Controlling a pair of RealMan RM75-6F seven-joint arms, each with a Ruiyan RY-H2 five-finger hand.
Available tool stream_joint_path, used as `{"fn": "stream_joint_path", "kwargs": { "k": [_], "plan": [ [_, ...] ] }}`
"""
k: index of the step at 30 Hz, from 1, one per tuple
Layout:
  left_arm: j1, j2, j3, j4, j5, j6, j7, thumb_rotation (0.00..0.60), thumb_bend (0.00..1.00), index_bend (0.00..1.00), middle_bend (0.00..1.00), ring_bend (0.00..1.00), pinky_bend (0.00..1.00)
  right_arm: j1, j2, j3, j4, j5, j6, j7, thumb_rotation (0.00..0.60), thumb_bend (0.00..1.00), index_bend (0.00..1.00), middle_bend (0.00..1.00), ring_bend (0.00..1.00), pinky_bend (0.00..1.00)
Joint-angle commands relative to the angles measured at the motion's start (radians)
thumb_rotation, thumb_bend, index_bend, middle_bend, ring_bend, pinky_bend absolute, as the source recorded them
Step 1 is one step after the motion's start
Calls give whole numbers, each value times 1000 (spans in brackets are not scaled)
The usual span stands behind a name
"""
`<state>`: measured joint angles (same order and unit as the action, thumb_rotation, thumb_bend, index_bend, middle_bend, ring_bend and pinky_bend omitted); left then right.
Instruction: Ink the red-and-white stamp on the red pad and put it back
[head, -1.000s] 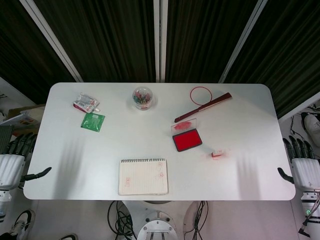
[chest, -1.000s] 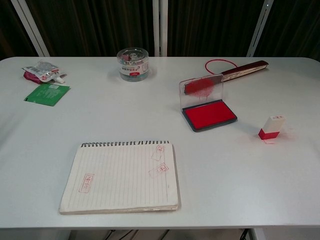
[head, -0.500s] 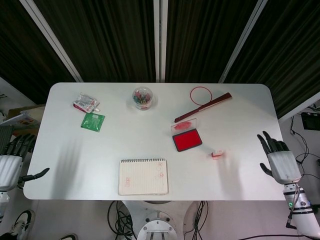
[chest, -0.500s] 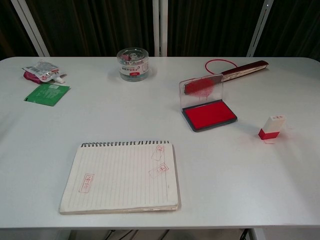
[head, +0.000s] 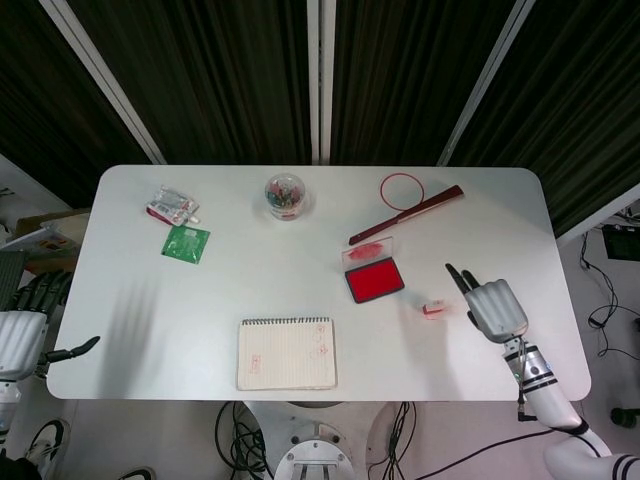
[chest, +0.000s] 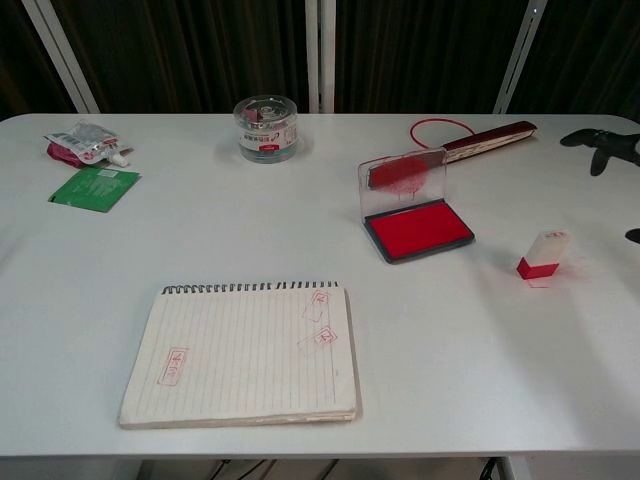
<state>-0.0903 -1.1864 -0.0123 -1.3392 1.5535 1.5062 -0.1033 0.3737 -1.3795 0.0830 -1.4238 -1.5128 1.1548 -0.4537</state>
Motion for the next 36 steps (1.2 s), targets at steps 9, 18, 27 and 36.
{"fn": "stream_joint_path", "kwargs": {
  "k": [9,18,27,36],
  "plan": [
    [0,3,-1,5,-8,-7,-10,258,91,22,77,79,193,81,-82,6,34,69,-113,-68,600,160,266,274,974,1000],
    [-2,0,-1,19,-13,-14,-25,261,90,22,77,79,193,93,-131,-3,73,102,-119,-68,600,175,373,294,974,1000],
    [-4,2,-2,21,-10,-13,-30,258,90,22,77,79,193,102,-153,-10,97,103,-107,-46,600,176,426,313,974,1000],
    [-4,5,-1,18,-9,-14,-29,259,90,22,77,79,193,104,-159,-18,106,100,-96,-14,600,227,464,326,974,1000]
  ]
}}
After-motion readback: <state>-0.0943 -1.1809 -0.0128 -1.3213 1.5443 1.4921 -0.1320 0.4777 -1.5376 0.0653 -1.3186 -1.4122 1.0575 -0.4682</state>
